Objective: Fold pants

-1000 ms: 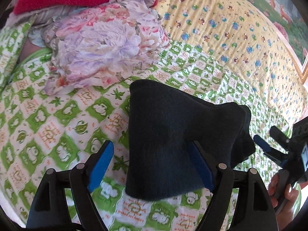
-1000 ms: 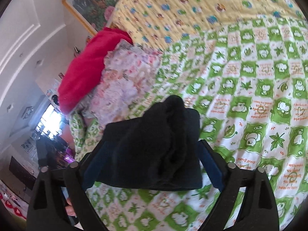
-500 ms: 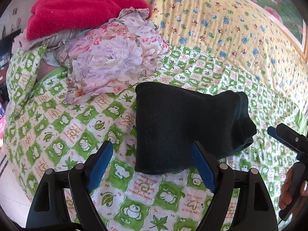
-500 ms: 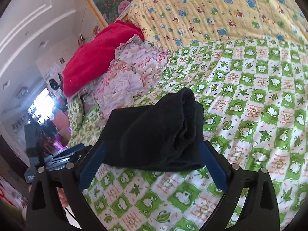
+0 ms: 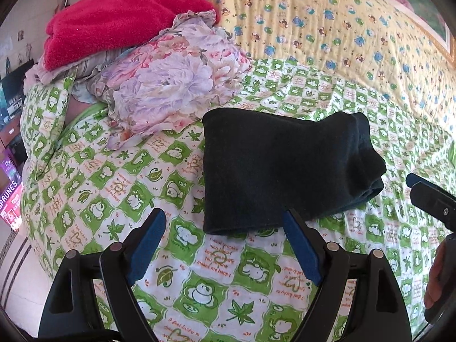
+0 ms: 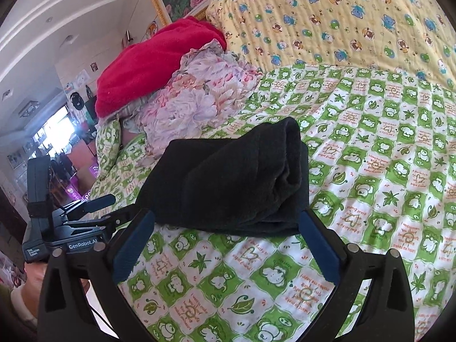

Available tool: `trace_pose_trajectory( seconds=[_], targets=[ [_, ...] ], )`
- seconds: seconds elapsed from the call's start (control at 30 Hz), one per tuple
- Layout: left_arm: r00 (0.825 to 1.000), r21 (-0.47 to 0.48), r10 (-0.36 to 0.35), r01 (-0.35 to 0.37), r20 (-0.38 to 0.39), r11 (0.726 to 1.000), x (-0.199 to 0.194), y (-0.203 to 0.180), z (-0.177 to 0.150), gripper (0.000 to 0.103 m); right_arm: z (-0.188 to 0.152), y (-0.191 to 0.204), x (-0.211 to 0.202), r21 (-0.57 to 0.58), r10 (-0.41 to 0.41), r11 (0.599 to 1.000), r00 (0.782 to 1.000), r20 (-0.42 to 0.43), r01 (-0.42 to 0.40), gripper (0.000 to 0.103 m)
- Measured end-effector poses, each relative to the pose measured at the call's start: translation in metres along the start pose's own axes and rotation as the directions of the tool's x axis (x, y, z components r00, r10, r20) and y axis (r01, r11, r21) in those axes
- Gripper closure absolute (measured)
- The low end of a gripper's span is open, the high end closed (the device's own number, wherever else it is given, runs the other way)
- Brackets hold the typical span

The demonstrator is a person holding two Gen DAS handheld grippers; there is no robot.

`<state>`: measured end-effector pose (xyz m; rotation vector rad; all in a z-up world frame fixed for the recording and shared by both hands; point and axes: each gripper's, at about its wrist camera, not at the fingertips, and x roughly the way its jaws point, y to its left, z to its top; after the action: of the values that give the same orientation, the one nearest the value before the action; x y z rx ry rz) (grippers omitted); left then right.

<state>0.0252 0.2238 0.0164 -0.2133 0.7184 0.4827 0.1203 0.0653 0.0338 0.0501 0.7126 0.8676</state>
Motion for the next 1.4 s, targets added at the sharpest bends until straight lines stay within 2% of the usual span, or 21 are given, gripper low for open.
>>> trace_pose_trajectory(
  seconds=[0.7,1.4],
  targets=[
    [0.999,0.034,0.026,-0.027,0.028,0.999,-0.009,-0.005,-0.008,0.016,-0.010,0.010,0.002,-0.045,-0.035,0.998,0.999,-0.012,0.035,0.001],
    [1.000,0.029,0.012,-0.012,0.007,0.999,0.007,-0.001,-0.018,0.016,-0.020,0.015,0.014,-0.068,-0.035,0.997,0.999,-0.025,0.033,0.001]
  ],
)
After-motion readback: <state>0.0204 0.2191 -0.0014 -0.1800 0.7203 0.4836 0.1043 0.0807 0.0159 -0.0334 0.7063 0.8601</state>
